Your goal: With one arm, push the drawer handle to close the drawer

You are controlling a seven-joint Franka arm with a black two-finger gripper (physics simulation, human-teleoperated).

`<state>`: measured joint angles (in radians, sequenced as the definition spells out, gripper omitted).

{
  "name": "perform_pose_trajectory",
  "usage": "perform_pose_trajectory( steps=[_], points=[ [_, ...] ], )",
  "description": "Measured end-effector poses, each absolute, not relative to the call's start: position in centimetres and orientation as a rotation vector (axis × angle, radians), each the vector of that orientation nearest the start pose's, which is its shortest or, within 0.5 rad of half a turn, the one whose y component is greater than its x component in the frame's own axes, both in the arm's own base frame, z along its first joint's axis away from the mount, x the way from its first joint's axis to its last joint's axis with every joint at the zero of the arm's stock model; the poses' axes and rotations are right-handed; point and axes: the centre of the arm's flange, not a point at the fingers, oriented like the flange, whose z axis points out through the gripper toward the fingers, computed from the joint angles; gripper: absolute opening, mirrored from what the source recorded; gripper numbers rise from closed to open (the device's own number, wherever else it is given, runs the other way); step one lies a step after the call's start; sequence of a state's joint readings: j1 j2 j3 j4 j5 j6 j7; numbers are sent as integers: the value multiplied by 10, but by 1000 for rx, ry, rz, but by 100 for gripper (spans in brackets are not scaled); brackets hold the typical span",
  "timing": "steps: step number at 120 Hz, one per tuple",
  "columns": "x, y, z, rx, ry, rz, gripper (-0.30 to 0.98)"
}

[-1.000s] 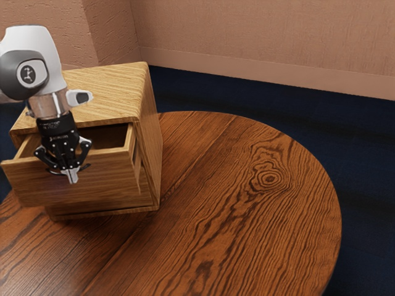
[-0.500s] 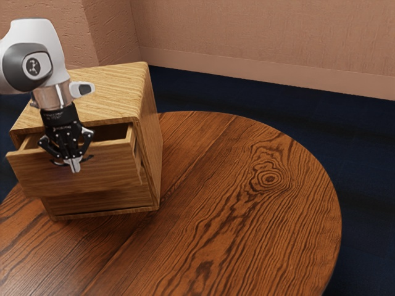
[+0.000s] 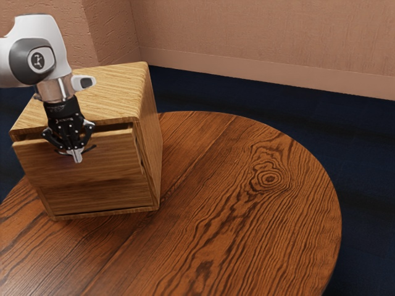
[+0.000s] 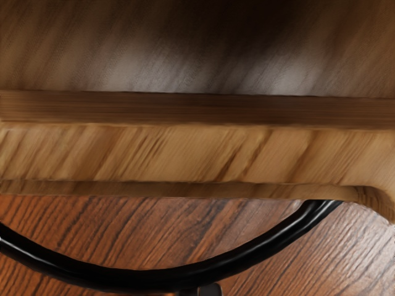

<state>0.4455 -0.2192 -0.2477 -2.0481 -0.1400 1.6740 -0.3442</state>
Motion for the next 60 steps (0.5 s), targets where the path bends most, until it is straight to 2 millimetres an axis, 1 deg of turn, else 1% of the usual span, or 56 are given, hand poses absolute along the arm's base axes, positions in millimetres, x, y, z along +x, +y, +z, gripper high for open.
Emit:
perform_pose_trajectory(
  steps=[23,44,60],
  points=[
    [478,80,512,-3076,-920,265,-11],
    [487,84,515,-3088,-915,233,-10],
    [493,86,511,-3093,-912,229,-10]
  ],
)
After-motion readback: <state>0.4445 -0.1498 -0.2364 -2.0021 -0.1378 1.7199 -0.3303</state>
